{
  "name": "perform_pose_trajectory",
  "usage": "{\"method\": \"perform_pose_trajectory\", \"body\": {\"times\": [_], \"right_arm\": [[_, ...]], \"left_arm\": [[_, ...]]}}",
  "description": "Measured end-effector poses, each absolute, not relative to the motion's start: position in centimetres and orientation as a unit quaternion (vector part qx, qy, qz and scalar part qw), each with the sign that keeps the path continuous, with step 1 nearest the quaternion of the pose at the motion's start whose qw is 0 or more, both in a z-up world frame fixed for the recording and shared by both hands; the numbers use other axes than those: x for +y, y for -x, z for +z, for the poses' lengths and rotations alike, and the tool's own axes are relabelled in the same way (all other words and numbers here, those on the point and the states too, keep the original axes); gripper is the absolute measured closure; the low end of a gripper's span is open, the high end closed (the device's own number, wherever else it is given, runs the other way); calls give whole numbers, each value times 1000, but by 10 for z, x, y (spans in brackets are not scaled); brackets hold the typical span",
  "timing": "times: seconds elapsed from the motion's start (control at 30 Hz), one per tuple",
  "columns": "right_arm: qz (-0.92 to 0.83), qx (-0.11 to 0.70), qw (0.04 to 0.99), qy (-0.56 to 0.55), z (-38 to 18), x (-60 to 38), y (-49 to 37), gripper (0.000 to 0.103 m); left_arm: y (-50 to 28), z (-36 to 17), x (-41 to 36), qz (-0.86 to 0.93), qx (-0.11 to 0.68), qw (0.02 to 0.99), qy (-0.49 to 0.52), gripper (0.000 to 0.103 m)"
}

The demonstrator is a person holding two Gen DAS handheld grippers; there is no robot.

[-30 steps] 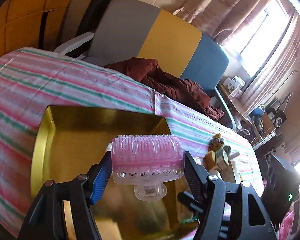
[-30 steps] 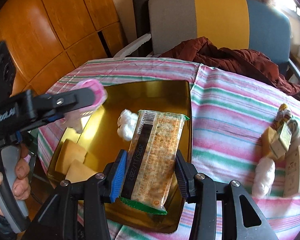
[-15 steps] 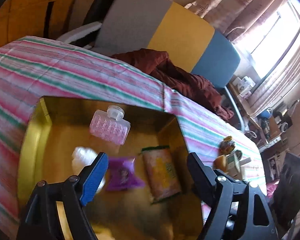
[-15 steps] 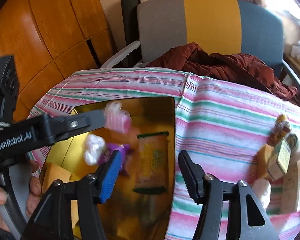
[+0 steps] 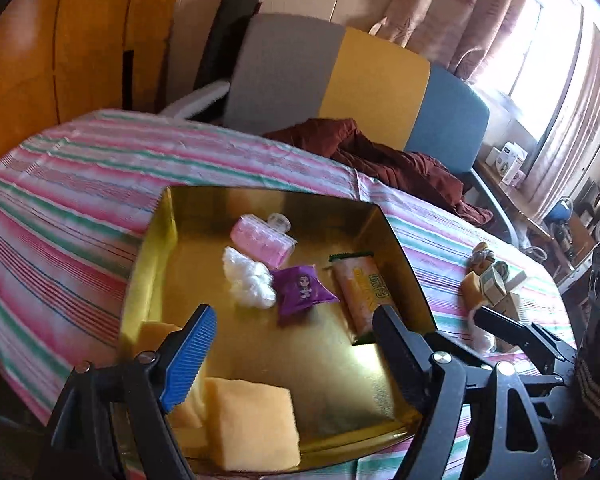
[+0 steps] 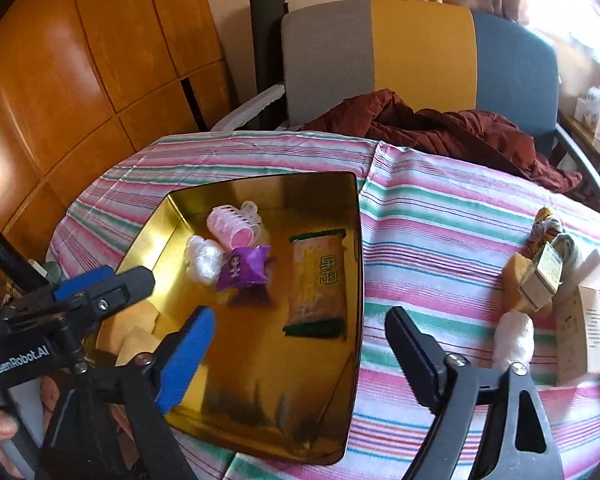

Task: Organize objects
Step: 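Carry pink cup and cracker packet into the gold tray and open both tools, then move both tools from the tray back toward the remaining items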

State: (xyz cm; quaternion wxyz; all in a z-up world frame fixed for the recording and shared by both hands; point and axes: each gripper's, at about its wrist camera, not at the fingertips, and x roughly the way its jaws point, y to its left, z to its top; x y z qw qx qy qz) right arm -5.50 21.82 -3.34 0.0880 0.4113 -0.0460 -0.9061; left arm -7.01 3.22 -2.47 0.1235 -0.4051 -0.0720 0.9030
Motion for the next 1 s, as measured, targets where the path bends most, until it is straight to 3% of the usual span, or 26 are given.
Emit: {"method": "perform_pose_trajectory", "body": {"times": [0.17, 0.5, 1.0], "right_arm": [[-909, -43, 84, -407, -31, 218, 43, 2], [-915, -29, 61, -397, -30, 218, 27, 1], [-919, -27, 27, -392, -27, 233, 17, 1]], "left_arm": [[55, -14, 33, 917, -50, 105, 382, 22], [32, -7, 30, 932, -20, 70, 354, 22], [24, -14, 45, 923, -10, 102, 370, 22]]}}
